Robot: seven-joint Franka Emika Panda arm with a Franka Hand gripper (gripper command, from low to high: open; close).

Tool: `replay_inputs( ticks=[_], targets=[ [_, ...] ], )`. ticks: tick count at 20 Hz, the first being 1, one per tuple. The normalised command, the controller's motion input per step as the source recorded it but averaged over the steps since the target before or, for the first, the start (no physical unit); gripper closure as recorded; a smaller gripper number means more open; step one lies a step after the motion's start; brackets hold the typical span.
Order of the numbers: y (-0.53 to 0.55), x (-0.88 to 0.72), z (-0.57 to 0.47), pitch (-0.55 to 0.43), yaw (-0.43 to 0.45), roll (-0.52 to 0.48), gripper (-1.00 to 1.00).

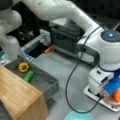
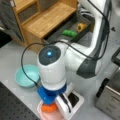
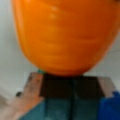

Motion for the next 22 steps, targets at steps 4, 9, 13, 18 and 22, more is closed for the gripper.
replay_inputs(
  ticks=[4, 9, 13, 18, 22],
  targets=[
    [-0.01, -0.01, -0.02, 0.024, 0.018, -0.289, 1.0],
    [0.01, -0.01, 0.03, 0.035, 0.039, -0.277, -1.0],
    [0.02, -0.02, 0.07, 0.034, 0.063, -0.265, -1.0],
    [0.01, -0.02, 0.06, 0.038, 0.068, -0.263, -1.0],
    [0.01, -0.04, 0.12, 0.06, 0.066, -0.262, -1.0]
  ],
)
